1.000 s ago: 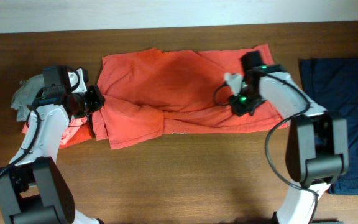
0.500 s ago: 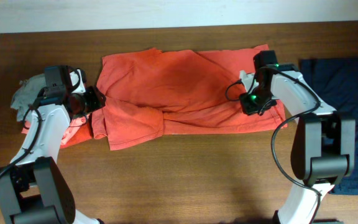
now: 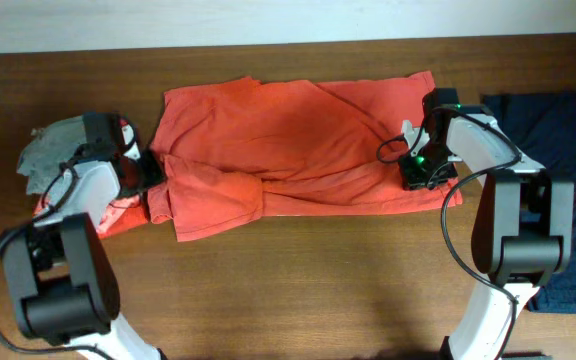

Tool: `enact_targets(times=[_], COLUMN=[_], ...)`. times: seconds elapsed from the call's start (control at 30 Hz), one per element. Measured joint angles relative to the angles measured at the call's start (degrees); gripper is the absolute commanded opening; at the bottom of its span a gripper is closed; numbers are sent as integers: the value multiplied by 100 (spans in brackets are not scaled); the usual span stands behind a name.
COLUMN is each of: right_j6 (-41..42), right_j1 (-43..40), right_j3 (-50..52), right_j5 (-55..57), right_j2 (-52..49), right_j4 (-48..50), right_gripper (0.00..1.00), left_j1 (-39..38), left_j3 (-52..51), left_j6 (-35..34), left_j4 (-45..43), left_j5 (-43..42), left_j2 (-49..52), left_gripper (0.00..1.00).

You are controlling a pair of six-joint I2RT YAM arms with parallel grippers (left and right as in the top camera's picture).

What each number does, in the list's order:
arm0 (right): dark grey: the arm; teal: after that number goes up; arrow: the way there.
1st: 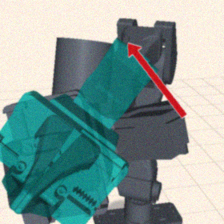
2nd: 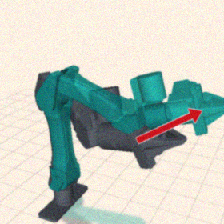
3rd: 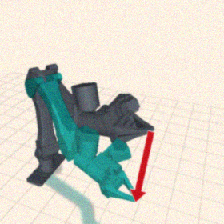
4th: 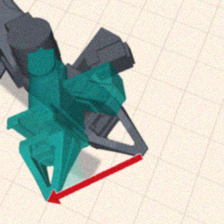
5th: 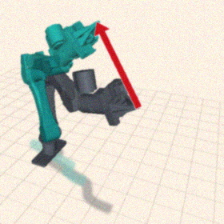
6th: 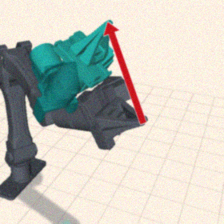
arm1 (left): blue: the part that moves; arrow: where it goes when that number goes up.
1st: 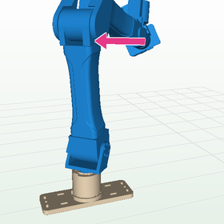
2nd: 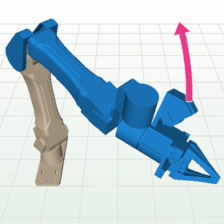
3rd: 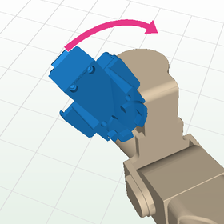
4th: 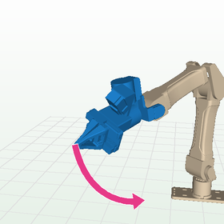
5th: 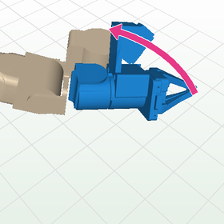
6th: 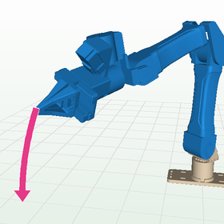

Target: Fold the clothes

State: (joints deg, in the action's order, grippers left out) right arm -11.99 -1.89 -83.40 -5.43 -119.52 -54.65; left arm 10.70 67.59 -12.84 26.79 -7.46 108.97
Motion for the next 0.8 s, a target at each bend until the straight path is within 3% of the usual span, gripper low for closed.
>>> enact_targets(times=[0.33,0.63,0.8], right_j6=[2,0,0], right_j1=[0,0,0], right_j3=[-2,-2,-2], right_j5=[0,0,2], right_j2=[0,0,0], right_j4=[-7,-24,-22], right_gripper=[31,31,32], left_j1=[1401,1012,866], left_j3=[0,0,0], left_j6=[232,754,866], left_j4=[315,352,431], left_j5=[-522,-2841,-3307], left_j2=[37,37,37], left_gripper=[49,48,43])
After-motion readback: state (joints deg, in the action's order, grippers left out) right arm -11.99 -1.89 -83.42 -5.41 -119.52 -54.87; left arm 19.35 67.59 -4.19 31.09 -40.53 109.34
